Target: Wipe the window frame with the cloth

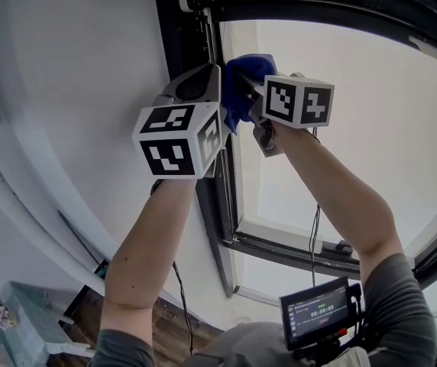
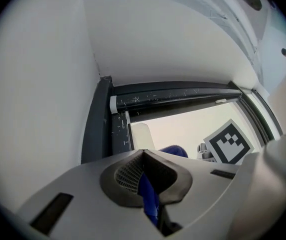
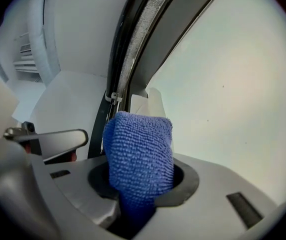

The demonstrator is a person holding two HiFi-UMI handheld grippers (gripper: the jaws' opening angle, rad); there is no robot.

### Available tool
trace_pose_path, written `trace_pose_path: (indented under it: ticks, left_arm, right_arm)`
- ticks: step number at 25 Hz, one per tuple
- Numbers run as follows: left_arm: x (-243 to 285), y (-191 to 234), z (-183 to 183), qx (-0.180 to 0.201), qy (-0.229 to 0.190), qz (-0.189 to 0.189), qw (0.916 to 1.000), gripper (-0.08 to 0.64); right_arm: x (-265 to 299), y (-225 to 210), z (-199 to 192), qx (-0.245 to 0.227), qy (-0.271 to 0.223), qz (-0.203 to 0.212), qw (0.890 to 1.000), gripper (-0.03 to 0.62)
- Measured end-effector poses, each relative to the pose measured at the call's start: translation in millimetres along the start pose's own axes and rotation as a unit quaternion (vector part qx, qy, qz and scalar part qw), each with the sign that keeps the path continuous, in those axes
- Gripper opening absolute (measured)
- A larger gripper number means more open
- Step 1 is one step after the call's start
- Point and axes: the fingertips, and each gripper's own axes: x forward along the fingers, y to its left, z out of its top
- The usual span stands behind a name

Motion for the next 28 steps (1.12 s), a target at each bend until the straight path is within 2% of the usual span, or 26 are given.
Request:
trace_pose_path:
  ticks: [5,12,22,28]
  left_arm:
    - [-10.2,-11.0,-21.4,-0.005,0.022,0.018,0.9996,0.009]
    - [-25.4,-27.3,-51.1,0.001,0.042,0.03,0.9987,0.009]
    - [-52.4,-49.6,-139.8,-0.025,0.109,0.043,0.9928,0.009]
    - [-68.7,-54.6,-180.5,-0.037,0.136,0.048,0.9888,0.009]
  right_arm:
    - [-11.1,0.9,-49.2,-0.007,0.05,0.019,0.999,0.129]
    - [-25.1,-5.0,-98.4,-0.004,0.081,0.023,0.996,0.129]
    - [-45.1,-7.0,-174.4,-0.015,0.127,0.015,0.992,0.129]
    - [-54.3,-8.5,-222.4,-0.008,0.166,0.017,0.986,0.129]
